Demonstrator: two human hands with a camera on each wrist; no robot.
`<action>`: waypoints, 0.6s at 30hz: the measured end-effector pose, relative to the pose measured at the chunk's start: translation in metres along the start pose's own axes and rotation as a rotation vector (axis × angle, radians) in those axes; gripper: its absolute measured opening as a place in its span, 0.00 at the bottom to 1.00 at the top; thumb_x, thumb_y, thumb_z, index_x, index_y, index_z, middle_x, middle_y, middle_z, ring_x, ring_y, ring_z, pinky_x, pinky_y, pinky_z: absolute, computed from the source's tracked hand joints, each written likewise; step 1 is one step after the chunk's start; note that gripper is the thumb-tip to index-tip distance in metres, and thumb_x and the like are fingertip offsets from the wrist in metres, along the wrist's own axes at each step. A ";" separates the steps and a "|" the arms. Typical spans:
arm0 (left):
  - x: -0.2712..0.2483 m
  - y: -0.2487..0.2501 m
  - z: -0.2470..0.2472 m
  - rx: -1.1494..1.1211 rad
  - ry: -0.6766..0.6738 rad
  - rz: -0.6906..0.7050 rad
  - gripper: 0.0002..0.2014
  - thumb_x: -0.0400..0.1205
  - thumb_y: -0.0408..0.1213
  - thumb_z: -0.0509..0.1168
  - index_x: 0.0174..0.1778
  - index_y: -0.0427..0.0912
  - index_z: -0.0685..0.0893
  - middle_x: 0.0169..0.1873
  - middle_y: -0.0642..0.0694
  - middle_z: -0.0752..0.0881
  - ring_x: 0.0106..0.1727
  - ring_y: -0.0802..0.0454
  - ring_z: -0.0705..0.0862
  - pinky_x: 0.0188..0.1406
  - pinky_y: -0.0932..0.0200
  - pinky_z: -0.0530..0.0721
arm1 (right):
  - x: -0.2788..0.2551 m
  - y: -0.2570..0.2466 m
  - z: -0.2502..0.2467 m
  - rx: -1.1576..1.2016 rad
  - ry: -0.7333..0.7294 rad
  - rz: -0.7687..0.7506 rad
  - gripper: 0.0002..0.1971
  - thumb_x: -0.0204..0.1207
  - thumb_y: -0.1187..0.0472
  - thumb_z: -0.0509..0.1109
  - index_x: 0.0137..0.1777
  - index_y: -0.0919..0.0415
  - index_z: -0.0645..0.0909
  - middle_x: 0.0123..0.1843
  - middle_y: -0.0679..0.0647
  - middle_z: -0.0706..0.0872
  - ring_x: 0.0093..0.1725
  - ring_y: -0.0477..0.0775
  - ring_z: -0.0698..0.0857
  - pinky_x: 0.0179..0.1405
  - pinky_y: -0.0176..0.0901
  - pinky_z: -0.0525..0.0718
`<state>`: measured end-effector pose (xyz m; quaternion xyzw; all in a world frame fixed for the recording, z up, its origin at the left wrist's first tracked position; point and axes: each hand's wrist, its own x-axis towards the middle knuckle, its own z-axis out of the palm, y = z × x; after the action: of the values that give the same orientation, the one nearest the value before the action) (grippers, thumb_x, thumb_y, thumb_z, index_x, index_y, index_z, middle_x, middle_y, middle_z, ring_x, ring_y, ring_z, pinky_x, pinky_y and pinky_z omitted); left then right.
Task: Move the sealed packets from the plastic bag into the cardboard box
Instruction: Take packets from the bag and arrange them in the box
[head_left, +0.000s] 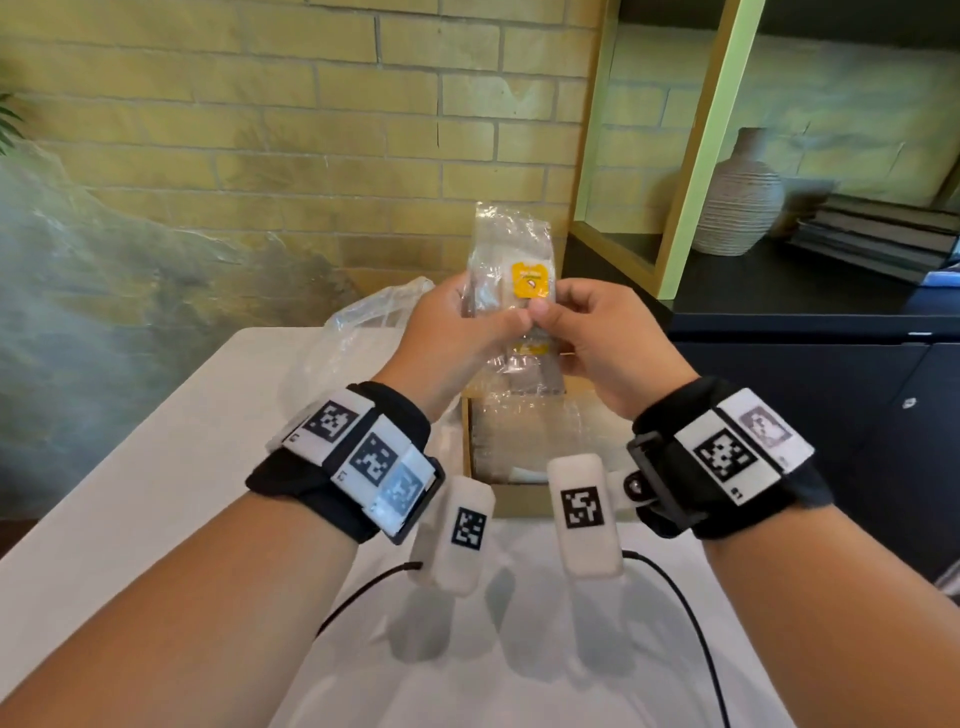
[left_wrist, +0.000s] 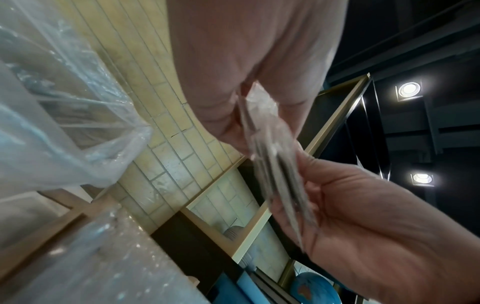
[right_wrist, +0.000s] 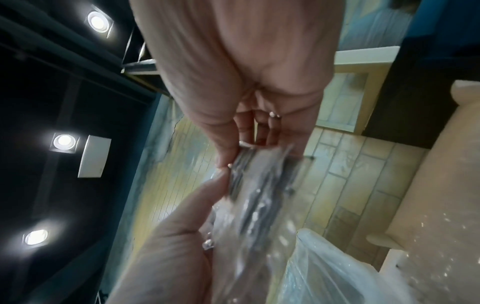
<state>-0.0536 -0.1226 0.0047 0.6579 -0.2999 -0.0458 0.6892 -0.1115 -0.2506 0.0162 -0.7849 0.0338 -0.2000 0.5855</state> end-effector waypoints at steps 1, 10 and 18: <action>-0.001 -0.002 0.002 -0.001 -0.025 -0.021 0.10 0.77 0.32 0.71 0.52 0.47 0.83 0.50 0.42 0.89 0.51 0.47 0.88 0.50 0.50 0.86 | 0.000 0.002 -0.002 0.022 -0.002 -0.002 0.10 0.79 0.61 0.66 0.54 0.68 0.83 0.54 0.73 0.85 0.46 0.61 0.84 0.50 0.57 0.86; 0.000 -0.020 0.013 -0.163 -0.220 -0.158 0.18 0.78 0.20 0.64 0.57 0.45 0.78 0.46 0.42 0.87 0.46 0.47 0.87 0.47 0.48 0.87 | 0.014 0.017 -0.015 0.083 -0.007 -0.005 0.06 0.79 0.68 0.65 0.51 0.66 0.83 0.45 0.58 0.88 0.42 0.50 0.88 0.41 0.41 0.88; 0.007 -0.022 -0.007 -0.063 -0.024 -0.173 0.17 0.79 0.20 0.61 0.63 0.38 0.78 0.47 0.46 0.91 0.53 0.48 0.87 0.62 0.40 0.80 | 0.013 0.006 -0.057 -0.424 0.018 -0.075 0.07 0.73 0.67 0.73 0.40 0.53 0.82 0.43 0.57 0.88 0.45 0.54 0.86 0.52 0.54 0.85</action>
<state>-0.0371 -0.1228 -0.0126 0.6589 -0.2486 -0.1227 0.6992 -0.1190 -0.3073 0.0277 -0.8894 0.0513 -0.2168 0.3992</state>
